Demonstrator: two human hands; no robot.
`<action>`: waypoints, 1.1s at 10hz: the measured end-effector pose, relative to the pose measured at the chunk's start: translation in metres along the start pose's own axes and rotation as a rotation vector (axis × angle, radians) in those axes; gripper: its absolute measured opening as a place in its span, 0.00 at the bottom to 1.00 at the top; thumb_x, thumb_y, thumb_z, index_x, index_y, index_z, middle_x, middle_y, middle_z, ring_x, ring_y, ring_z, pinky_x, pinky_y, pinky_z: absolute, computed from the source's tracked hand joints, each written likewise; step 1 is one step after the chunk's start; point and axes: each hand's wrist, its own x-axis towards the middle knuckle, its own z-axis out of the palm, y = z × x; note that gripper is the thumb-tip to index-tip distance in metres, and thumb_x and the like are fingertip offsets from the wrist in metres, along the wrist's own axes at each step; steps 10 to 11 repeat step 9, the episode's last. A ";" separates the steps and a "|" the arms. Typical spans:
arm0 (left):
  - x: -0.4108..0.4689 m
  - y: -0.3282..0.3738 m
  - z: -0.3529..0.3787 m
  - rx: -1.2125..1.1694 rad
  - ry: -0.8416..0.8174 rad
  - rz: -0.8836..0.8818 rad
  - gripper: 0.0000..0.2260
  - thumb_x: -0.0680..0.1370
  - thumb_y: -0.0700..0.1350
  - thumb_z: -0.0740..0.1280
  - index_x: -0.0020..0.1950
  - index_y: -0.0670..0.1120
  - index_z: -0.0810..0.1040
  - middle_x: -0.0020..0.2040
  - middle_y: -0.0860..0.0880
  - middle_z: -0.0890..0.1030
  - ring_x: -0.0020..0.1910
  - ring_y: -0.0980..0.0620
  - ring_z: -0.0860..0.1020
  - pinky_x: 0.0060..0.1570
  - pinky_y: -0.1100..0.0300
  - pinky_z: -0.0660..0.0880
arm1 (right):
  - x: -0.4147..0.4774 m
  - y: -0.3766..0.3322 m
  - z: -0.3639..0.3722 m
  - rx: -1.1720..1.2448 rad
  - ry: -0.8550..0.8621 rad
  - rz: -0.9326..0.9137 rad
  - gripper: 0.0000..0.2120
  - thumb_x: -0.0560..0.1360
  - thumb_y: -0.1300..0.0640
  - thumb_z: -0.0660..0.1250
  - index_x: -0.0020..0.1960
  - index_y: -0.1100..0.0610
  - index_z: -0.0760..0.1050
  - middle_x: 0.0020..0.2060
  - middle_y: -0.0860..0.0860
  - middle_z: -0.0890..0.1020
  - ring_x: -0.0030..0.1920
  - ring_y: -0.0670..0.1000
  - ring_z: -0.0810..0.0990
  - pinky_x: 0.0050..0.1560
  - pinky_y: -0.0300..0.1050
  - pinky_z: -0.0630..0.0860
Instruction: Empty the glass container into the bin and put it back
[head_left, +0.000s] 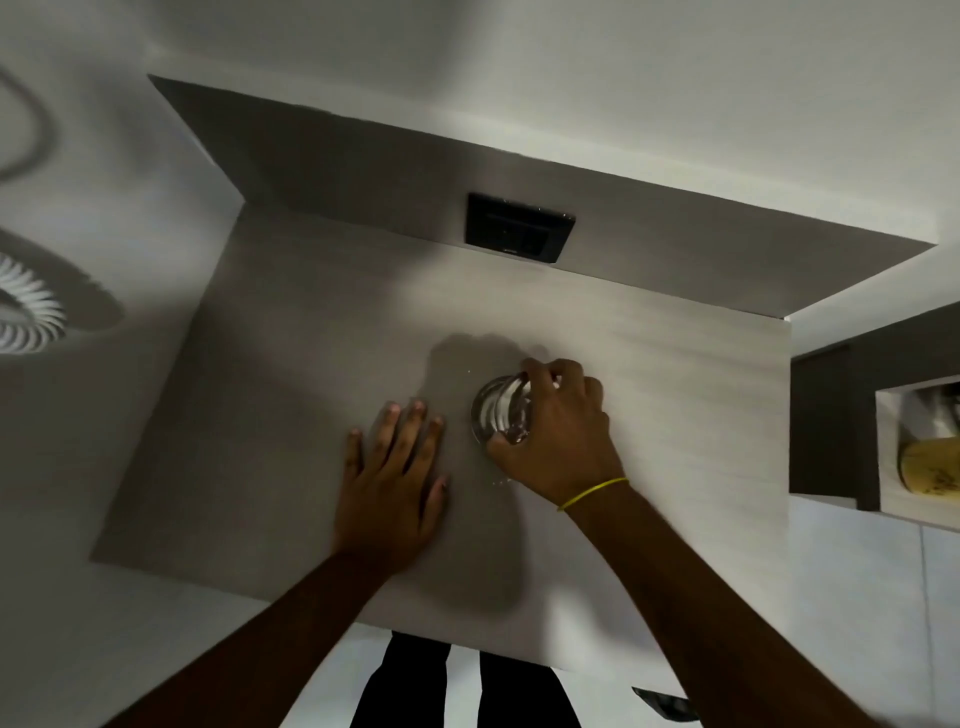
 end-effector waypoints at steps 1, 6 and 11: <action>0.000 -0.001 0.001 -0.001 0.002 -0.002 0.33 0.85 0.60 0.57 0.89 0.51 0.57 0.90 0.47 0.56 0.89 0.42 0.52 0.82 0.32 0.53 | 0.007 -0.011 0.008 -0.076 -0.027 -0.043 0.45 0.66 0.40 0.75 0.79 0.52 0.66 0.72 0.55 0.69 0.71 0.64 0.69 0.64 0.64 0.78; 0.001 0.001 0.001 -0.017 -0.028 -0.003 0.32 0.86 0.61 0.56 0.89 0.52 0.57 0.90 0.47 0.55 0.89 0.43 0.51 0.82 0.31 0.54 | 0.016 -0.011 0.032 -0.218 -0.050 -0.092 0.43 0.66 0.41 0.73 0.78 0.50 0.67 0.72 0.56 0.69 0.71 0.64 0.69 0.63 0.62 0.77; 0.044 0.011 -0.085 -0.013 0.153 0.072 0.33 0.86 0.60 0.59 0.89 0.50 0.57 0.90 0.47 0.54 0.89 0.43 0.53 0.81 0.27 0.53 | -0.009 -0.021 -0.053 -0.221 0.288 -0.125 0.46 0.72 0.30 0.61 0.85 0.47 0.56 0.86 0.55 0.58 0.84 0.65 0.58 0.74 0.71 0.69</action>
